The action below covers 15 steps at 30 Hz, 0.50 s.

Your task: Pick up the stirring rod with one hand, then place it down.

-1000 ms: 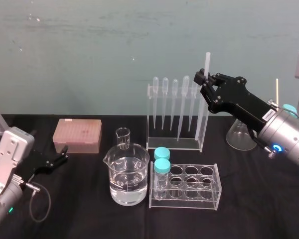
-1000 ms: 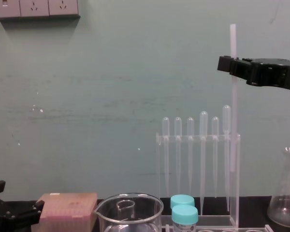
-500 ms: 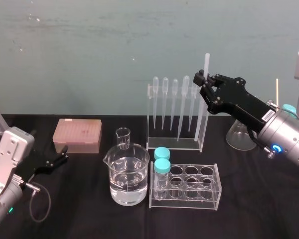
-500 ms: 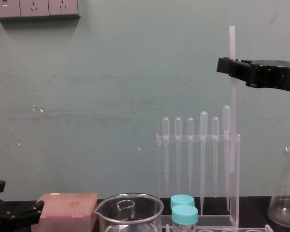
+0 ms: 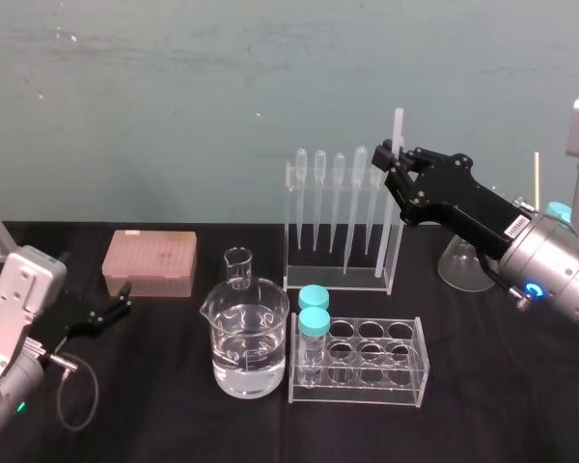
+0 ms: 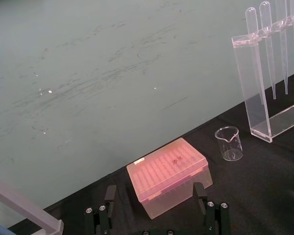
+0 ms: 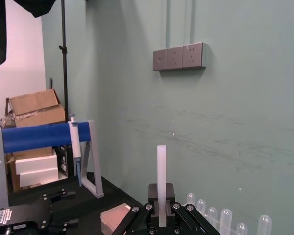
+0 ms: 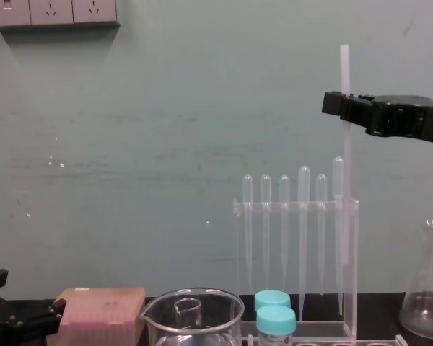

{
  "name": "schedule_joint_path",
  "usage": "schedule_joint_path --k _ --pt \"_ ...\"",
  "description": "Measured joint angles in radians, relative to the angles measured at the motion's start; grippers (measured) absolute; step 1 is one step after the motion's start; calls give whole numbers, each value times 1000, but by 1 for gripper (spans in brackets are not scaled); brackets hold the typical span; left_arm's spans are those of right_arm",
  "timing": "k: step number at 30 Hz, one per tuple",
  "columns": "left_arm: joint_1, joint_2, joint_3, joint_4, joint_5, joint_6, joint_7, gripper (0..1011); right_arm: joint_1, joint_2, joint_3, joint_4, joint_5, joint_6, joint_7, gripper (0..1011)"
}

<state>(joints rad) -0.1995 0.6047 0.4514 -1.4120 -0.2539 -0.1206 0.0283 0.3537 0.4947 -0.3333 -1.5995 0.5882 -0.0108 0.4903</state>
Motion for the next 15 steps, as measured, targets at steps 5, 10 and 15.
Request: schedule_joint_path --k 5,10,15 --pt "0 0 0 0 0 0 0 1000 -2 -1 -8 19 -1 -15 14 69" --pt "0 0 0 0 0 0 0 1000 -15 -1 -23 49 -13 -32 24 68" --pt "0 0 0 0 0 0 0 1000 -29 -7 -33 81 -34 -41 23 68"
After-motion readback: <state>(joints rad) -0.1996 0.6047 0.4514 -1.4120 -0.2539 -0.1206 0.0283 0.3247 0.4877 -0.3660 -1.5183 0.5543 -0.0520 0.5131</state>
